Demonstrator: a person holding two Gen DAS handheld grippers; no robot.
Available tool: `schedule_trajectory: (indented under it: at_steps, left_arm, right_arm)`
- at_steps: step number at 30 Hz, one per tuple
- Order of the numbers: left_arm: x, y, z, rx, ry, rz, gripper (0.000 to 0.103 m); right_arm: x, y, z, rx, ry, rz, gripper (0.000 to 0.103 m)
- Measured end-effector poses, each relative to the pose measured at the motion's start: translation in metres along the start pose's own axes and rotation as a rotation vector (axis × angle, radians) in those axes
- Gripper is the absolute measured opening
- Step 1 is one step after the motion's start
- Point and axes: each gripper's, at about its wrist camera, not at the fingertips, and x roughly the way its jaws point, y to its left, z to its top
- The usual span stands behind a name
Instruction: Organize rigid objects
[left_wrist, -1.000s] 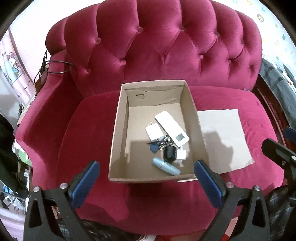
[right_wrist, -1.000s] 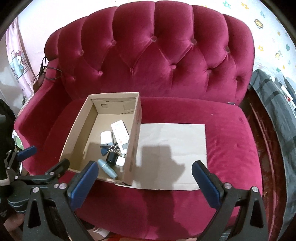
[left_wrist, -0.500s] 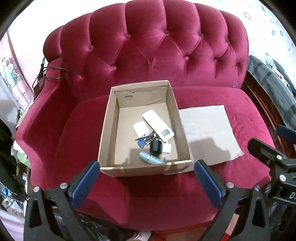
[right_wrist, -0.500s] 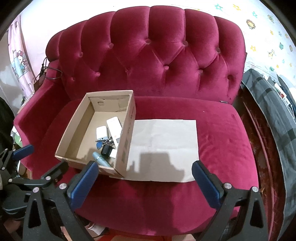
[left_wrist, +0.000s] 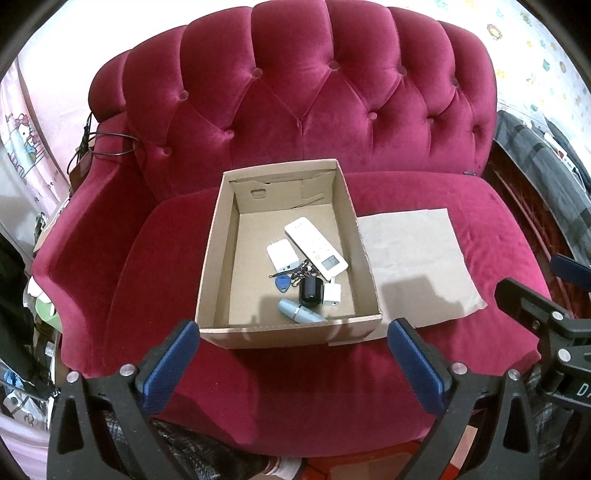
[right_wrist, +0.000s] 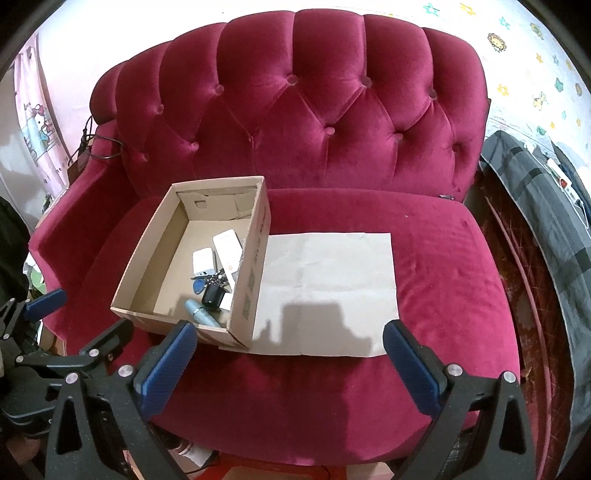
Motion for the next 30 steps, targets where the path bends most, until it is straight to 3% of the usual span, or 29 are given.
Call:
schedule_trajectory:
  at_steps: [30]
  left_arm:
    - [-0.008, -0.005, -0.001, 0.012, -0.011, 0.005, 0.103]
  right_arm:
    - [-0.010, 0.004, 0.001, 0.010, -0.024, 0.002, 0.103]
